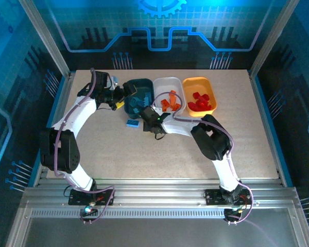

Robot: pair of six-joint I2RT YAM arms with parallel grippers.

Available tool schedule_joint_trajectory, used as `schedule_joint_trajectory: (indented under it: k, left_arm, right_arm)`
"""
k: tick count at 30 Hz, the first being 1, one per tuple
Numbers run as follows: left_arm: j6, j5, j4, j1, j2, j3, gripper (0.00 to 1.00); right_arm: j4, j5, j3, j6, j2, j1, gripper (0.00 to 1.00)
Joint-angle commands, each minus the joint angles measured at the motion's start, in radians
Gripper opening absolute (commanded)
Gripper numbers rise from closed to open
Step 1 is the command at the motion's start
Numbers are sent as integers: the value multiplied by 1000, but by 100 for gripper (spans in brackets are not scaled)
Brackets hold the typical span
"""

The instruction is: Sort the legos into containers by color

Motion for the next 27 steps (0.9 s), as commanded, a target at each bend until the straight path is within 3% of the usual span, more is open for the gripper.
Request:
schedule_joint_trajectory:
  k: [1,6,11,27]
  left_arm:
    - [-11,32,14,6,3,-14,99]
    - [-15,38,19,5,4,-16,99]
    - [-14,40,20,5,4,-17,99]
    - [-20,48,23,5,7,-15,99]
  right_arm:
    - [1,35,-48,6,-63,-12,65]
    - [-31,-15,46,-158,-8,-14,70]
    - [-57,-65,128,-199,63,-22,74]
    - [-69,-24,229,-201,152,-42,64]
